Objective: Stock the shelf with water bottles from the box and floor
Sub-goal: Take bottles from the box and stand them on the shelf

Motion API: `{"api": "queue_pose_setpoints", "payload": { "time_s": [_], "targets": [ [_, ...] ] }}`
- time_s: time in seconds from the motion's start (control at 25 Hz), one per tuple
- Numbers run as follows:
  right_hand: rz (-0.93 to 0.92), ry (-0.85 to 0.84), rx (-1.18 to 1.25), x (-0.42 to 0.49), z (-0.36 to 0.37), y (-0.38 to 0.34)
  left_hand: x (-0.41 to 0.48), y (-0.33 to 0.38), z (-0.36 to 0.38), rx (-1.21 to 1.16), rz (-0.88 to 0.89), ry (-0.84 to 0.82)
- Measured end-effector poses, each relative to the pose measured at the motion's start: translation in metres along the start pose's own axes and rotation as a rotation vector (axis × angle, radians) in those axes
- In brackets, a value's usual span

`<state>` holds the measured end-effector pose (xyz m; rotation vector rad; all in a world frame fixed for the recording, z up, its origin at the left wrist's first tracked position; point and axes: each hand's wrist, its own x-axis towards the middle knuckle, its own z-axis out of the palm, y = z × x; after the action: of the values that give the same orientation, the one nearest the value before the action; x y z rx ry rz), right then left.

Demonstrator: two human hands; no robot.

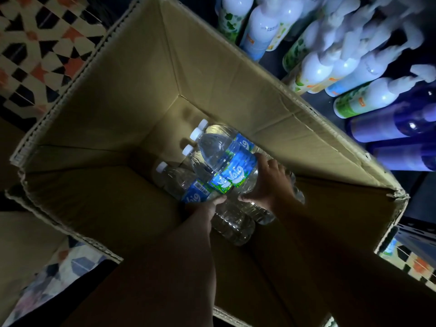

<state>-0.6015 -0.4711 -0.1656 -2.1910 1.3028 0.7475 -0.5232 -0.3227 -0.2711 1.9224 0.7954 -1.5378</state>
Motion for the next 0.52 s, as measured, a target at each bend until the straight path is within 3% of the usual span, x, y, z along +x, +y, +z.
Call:
{"api": "queue_pose_setpoints", "payload": {
  "time_s": [0.08,0.24,0.32,0.4,0.52],
  "targets": [
    [-0.002,0.031,0.007,0.004,-0.002,0.004,0.008,0.0,0.0,-0.058,0.012,-0.091],
    [-0.011,0.039,0.027,0.005,-0.006,0.005,0.107,-0.036,0.011,-0.119,-0.036,-0.08],
    [-0.003,0.05,0.038,0.001,-0.008,0.003,0.077,-0.023,0.003,-0.107,-0.023,-0.112],
    [0.009,0.055,0.041,-0.008,-0.012,-0.002,-0.012,0.013,-0.009,-0.075,0.024,-0.105],
    [0.025,0.046,0.081,-0.029,-0.024,-0.009,-0.048,0.03,-0.013,-0.106,0.08,-0.132]
  ]
}}
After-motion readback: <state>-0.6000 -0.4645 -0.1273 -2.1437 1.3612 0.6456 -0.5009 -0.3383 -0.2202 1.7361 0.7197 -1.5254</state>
